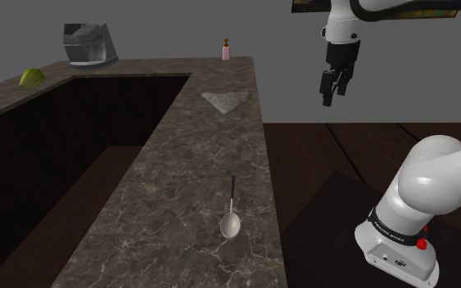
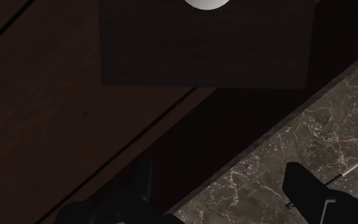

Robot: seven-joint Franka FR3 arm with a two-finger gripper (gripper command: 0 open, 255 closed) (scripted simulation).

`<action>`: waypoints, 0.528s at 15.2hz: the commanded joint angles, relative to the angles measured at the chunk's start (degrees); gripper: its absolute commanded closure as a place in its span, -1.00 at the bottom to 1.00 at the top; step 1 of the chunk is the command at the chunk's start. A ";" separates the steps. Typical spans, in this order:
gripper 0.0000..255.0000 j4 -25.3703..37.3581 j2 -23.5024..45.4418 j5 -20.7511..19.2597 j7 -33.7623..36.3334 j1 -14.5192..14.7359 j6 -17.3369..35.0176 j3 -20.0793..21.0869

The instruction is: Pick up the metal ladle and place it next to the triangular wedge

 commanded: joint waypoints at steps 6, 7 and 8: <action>-1.00 -7.55 -2.12 5.84 10.68 0.12 6.17 5.36; -1.00 -8.84 -2.24 7.07 12.79 0.22 7.56 6.52; -1.00 -10.04 -2.24 8.30 14.90 0.37 9.00 7.69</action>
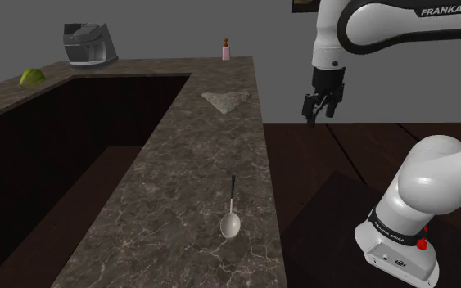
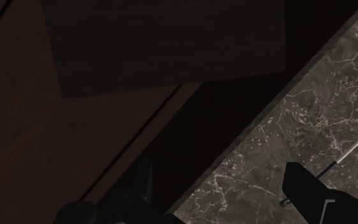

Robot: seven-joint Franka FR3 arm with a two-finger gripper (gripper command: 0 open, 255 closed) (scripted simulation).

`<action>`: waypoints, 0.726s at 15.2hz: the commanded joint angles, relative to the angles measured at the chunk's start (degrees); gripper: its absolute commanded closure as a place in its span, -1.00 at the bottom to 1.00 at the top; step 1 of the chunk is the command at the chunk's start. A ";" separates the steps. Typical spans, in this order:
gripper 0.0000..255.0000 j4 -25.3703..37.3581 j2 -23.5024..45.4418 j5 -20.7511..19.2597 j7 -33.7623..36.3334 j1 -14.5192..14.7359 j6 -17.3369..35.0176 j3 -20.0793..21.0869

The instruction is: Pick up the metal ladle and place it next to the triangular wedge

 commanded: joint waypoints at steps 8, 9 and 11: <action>-1.00 -7.61 4.10 11.26 18.87 1.48 14.80 11.74; -1.00 -7.94 5.30 12.37 20.86 1.57 16.77 13.15; -1.00 -8.28 8.11 14.42 24.84 1.64 20.85 15.99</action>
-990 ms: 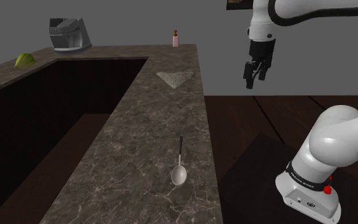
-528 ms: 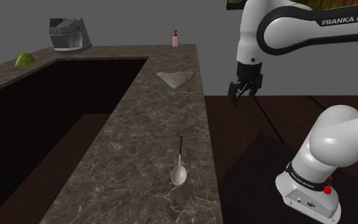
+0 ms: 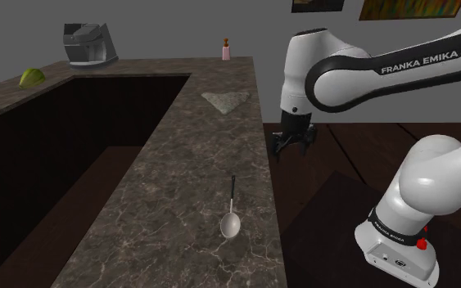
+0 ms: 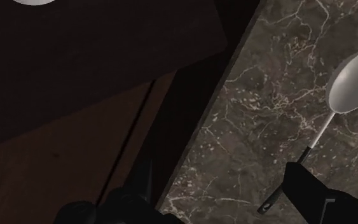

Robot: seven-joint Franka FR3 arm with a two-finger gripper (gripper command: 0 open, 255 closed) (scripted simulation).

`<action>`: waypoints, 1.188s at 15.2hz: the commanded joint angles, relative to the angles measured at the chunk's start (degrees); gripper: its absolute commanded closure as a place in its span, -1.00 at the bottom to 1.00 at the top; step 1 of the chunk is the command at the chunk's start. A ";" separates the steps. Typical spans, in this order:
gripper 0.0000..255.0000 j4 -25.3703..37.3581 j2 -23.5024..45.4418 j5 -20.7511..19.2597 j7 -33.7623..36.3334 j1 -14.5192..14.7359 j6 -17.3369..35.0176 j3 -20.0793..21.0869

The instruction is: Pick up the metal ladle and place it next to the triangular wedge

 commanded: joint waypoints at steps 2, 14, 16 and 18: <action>-1.00 -0.03 4.76 2.74 6.03 -0.23 6.39 4.22; -1.00 8.78 33.24 -3.37 35.87 -8.25 31.33 22.17; -1.00 10.85 38.08 -8.36 42.10 -9.55 33.95 23.74; -1.00 10.62 39.99 -10.39 43.57 -9.58 35.69 23.76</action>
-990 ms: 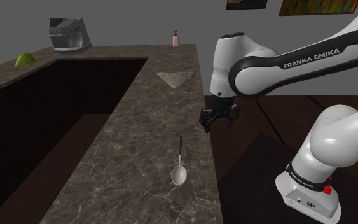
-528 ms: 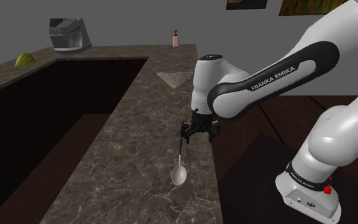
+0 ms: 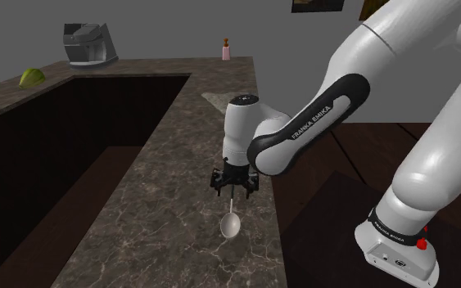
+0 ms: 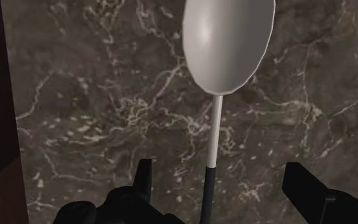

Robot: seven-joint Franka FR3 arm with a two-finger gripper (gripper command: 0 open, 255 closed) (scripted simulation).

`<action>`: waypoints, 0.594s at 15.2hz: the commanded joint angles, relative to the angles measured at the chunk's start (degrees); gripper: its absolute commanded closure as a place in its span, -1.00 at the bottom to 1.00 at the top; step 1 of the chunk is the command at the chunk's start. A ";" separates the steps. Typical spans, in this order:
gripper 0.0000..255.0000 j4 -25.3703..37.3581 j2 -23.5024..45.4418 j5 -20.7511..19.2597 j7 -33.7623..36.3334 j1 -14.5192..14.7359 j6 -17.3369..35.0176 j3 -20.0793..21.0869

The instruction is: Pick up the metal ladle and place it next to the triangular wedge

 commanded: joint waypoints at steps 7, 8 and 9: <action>-1.00 -0.22 6.80 -8.23 6.33 0.11 5.57 -0.49; -1.00 -0.22 6.80 -8.22 6.33 0.12 5.57 -0.50; -1.00 -0.22 6.80 -8.22 6.33 0.12 5.57 -0.50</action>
